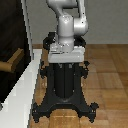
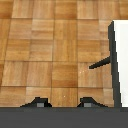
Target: Open the door by pressing down and pulling on the handle.
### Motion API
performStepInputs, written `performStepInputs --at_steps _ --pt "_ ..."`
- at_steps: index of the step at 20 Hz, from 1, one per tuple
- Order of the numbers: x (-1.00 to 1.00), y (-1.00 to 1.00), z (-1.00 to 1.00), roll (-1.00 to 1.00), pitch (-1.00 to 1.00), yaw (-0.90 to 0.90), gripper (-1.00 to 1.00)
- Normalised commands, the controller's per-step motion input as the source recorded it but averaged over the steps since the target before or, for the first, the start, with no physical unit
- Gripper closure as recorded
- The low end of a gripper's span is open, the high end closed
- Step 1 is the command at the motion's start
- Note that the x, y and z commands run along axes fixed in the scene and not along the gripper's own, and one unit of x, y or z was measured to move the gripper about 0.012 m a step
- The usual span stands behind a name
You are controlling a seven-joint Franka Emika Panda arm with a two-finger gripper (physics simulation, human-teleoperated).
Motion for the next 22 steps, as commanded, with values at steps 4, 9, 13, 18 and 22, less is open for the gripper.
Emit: performStepInputs --at_steps 4,9,13,18,22 --pt "0.00 0.00 0.00 0.00 0.00 0.00 -1.00" --pt "0.00 0.00 0.40 0.00 0.00 0.00 -1.00" --pt "0.00 0.00 0.50 0.00 0.00 0.00 -1.00" --pt "0.00 0.00 0.80 0.00 0.00 0.00 -1.00" --pt "0.00 0.00 0.50 0.00 0.00 0.00 -1.00"
